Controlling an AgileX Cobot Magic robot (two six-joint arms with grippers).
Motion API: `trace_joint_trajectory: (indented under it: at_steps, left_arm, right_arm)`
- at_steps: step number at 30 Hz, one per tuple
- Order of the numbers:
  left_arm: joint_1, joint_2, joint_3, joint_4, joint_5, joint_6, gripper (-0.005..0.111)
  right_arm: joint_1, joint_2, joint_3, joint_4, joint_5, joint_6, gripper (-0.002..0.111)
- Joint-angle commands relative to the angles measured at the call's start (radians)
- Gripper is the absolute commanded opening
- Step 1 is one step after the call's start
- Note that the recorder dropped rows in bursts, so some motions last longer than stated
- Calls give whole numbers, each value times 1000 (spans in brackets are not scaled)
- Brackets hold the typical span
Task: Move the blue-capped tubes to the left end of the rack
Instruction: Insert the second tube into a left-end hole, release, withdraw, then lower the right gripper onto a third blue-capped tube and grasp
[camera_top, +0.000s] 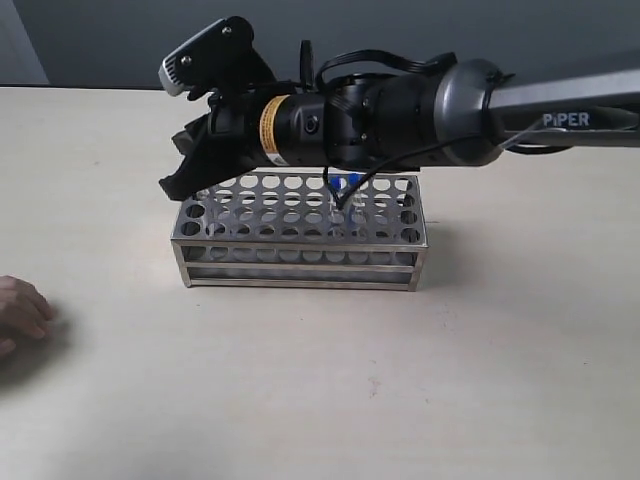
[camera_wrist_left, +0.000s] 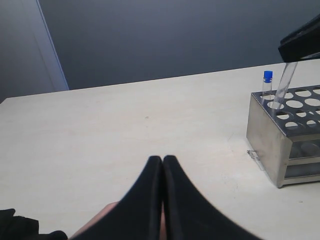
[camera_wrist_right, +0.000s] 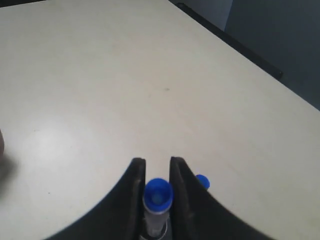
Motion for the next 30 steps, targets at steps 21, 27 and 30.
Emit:
trace_joint_trajectory:
  at_steps: [21, 27, 30]
  left_arm:
    - [-4, 3, -5, -5, -6, -1, 1]
    - [-4, 3, -5, -5, -6, -1, 1]
    - [-4, 3, -5, -5, -6, -1, 1]
  right_arm:
    - [-56, -257, 27, -2, 269, 2, 35]
    - [-217, -508, 410, -2, 243, 0, 54]
    - [-237, -517, 576, 3, 74, 0, 54]
